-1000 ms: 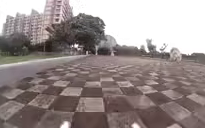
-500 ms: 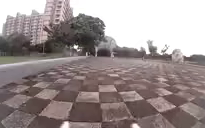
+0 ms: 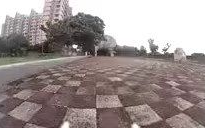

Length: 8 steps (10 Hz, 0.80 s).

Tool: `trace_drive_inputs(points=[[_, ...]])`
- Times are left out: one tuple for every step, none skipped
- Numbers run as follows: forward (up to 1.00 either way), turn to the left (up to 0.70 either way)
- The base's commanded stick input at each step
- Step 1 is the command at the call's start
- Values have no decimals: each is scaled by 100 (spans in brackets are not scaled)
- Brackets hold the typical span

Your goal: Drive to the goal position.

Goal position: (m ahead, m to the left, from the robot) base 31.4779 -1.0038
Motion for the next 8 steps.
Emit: trace_drive_inputs(points=[[100,1],[100,2],[100,2],[100,2],[100,2],[100,2],[100,2],[100,2]])
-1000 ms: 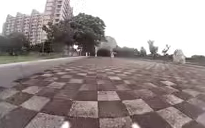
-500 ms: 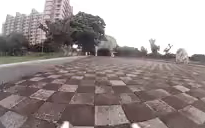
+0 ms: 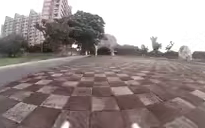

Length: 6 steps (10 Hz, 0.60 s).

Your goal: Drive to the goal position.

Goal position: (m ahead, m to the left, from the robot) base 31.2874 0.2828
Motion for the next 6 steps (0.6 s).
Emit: trace_drive_inputs(points=[[100,6],[100,16],[100,39],[100,30],[100,11],[100,4]])
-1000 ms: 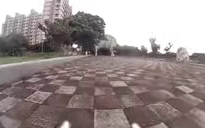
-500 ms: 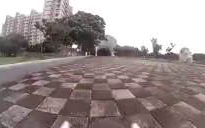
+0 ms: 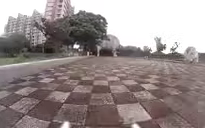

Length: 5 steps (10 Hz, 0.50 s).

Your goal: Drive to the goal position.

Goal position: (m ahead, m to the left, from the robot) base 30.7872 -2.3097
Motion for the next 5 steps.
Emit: trace_drive_inputs(points=[[100,0],[100,0],[100,0],[100,0],[100,0]])
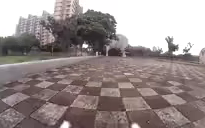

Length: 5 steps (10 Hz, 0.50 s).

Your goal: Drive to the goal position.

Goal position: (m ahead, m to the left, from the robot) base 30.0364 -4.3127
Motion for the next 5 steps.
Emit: trace_drive_inputs(points=[[100,0],[100,0],[100,0],[100,0],[100,-7]])
